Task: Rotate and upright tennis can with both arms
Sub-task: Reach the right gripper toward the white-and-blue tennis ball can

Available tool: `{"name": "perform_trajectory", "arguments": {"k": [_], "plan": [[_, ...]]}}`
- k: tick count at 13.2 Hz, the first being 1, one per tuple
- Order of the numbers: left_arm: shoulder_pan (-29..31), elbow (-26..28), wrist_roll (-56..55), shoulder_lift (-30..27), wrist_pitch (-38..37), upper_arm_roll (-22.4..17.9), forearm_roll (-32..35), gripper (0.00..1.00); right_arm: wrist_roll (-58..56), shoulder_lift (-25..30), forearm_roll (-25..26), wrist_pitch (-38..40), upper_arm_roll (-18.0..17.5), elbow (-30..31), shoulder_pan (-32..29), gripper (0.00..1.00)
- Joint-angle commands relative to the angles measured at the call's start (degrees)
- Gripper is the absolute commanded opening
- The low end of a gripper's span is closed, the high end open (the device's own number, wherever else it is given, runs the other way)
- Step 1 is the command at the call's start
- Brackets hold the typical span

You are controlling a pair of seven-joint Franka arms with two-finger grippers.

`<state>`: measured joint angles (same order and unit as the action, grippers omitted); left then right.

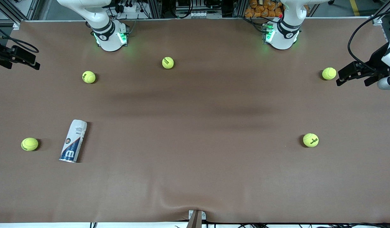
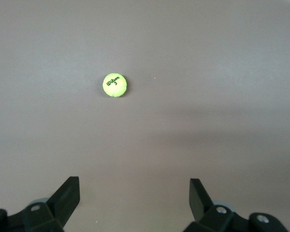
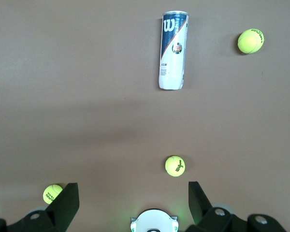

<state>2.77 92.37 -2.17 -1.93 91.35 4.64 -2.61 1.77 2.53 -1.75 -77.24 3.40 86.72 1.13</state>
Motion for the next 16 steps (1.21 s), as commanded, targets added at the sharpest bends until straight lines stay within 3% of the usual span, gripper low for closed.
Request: {"name": "perform_trajectory", "arguments": {"k": [1,8,16], "plan": [[0.4,-0.7,-0.1,-0.1,-0.8,0.4,-0.6,1.0,0.1,0.2,0.3,0.1,-0.3,0.8,-0.7,1.0],[0.4,-0.6,-0.1,-0.1,-0.9,0.4,-0.6,1.0,0.2,-3.0,0.3,-3.7,-0.3,1.7,-0.7,1.0],[0.5,-0.6,0.5,0.1,-0.8,0.4,-0.6,1.0,0.1,-15.7,0.3,-12.3,-0.3,1.6,-1.4,1.0]]}}
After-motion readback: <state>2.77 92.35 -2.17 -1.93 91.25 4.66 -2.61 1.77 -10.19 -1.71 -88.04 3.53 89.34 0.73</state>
